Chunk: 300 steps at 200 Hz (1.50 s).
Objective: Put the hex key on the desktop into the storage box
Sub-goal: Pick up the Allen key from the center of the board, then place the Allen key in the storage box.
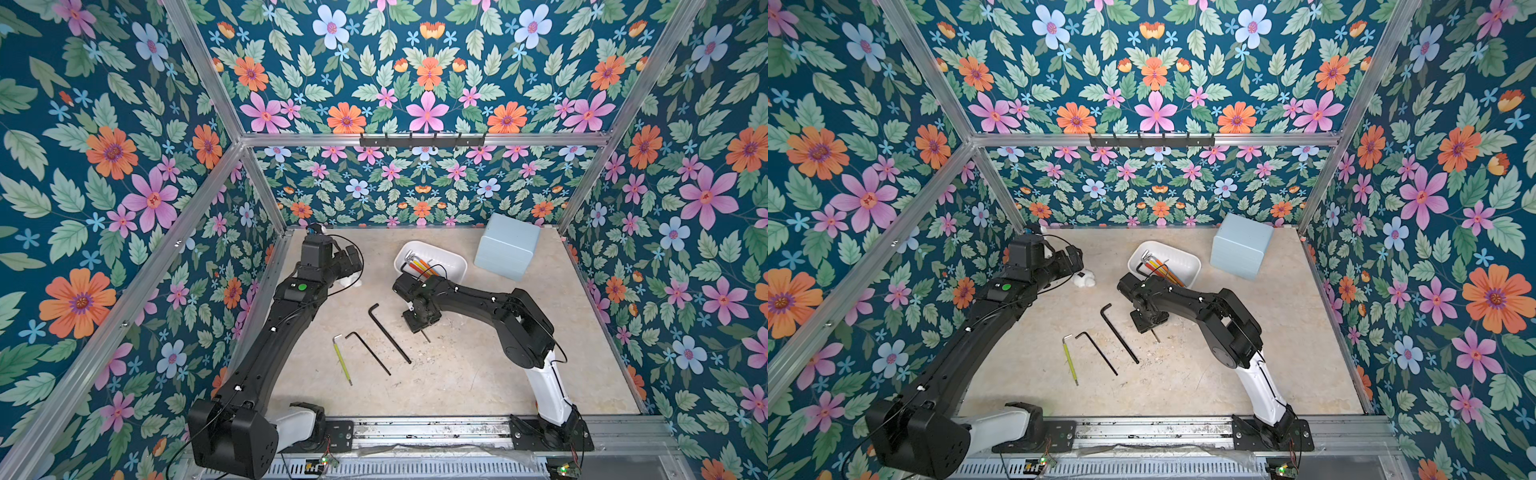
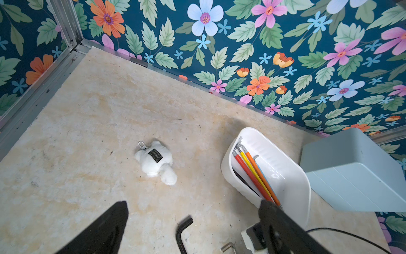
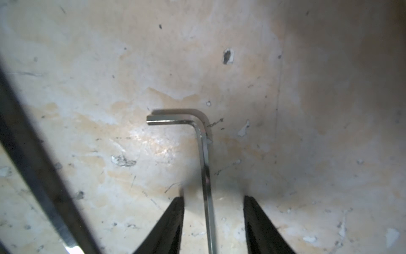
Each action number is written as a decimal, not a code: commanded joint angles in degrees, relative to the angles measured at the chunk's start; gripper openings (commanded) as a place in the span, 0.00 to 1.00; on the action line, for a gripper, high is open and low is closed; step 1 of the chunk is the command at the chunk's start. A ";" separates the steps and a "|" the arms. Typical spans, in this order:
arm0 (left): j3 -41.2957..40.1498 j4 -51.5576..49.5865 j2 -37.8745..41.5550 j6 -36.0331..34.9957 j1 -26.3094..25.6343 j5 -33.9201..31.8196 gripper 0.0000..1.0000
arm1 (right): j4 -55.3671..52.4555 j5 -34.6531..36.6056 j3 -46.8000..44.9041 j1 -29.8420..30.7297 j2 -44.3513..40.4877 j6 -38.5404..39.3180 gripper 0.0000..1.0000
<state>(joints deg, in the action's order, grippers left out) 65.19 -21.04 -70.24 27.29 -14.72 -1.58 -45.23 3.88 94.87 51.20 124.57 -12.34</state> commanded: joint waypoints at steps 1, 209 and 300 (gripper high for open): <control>0.42 0.64 0.03 -0.30 0.04 0.09 1.00 | -0.73 0.27 0.23 0.30 0.62 -1.23 0.40; 2.34 -2.63 1.51 -2.90 0.22 -1.31 0.99 | -8.88 3.06 18.59 -3.88 -2.27 12.31 0.00; 6.45 -7.11 0.51 -6.70 1.53 -2.73 1.00 | -8.31 3.40 37.67 -17.34 12.98 24.19 0.00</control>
<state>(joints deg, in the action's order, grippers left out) 70.48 -26.63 -69.23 22.35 -13.52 -3.51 -54.08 6.39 132.68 34.39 135.28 8.45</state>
